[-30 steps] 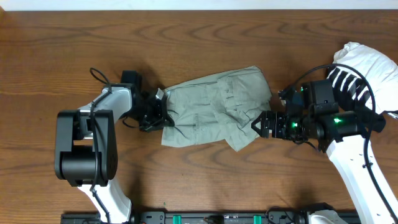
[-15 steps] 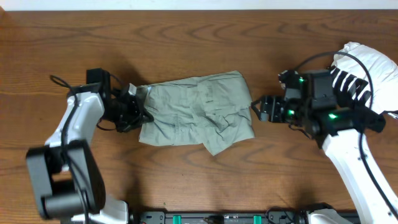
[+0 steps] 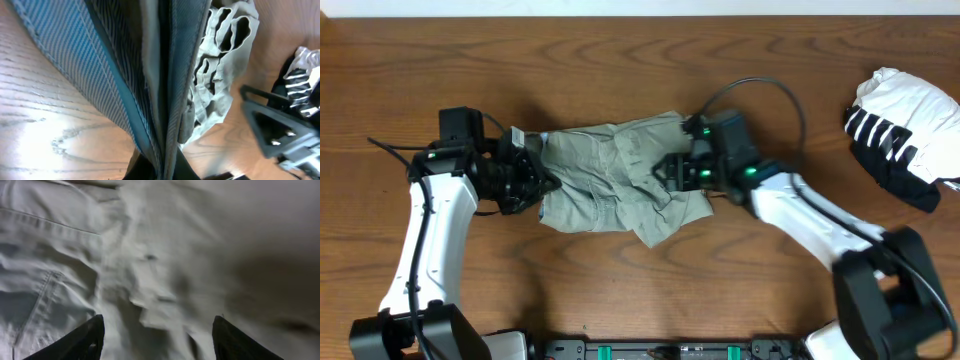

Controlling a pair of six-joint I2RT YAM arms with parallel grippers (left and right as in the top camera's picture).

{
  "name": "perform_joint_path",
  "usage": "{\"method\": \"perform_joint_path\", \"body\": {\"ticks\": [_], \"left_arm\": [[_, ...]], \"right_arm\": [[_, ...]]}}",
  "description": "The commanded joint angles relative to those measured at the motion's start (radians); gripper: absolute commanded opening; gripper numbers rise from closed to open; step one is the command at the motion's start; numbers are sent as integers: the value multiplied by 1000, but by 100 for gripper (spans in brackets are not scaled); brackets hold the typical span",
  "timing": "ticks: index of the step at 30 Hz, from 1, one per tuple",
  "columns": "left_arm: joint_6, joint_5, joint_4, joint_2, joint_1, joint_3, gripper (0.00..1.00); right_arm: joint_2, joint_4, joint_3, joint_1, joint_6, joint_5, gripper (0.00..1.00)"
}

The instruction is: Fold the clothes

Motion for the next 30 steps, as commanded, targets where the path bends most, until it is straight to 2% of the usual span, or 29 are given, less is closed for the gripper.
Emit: {"method": "perform_joint_path", "body": {"ticks": [1, 3, 8, 12, 15, 20, 30], "left_arm": [[-71, 0, 6, -13, -27, -8, 6], [-98, 1, 24, -13, -42, -8, 6], [-167, 30, 96, -13, -89, -8, 6], [-237, 81, 181, -13, -139, -8, 6], [-294, 86, 246, -13, -200, -8, 6], [-312, 75, 319, -13, -303, -8, 6], [-318, 68, 327, -13, -330, -8, 6]], "right_arm": [[60, 64, -3, 51, 86, -14, 65], [92, 103, -3, 73, 125, -14, 62], [183, 150, -3, 138, 178, -14, 44], [237, 180, -3, 186, 193, -14, 38], [257, 204, -3, 224, 216, -13, 36], [242, 212, 2, 244, 222, 9, 36], [26, 52, 3, 110, 190, 9, 39]]}}
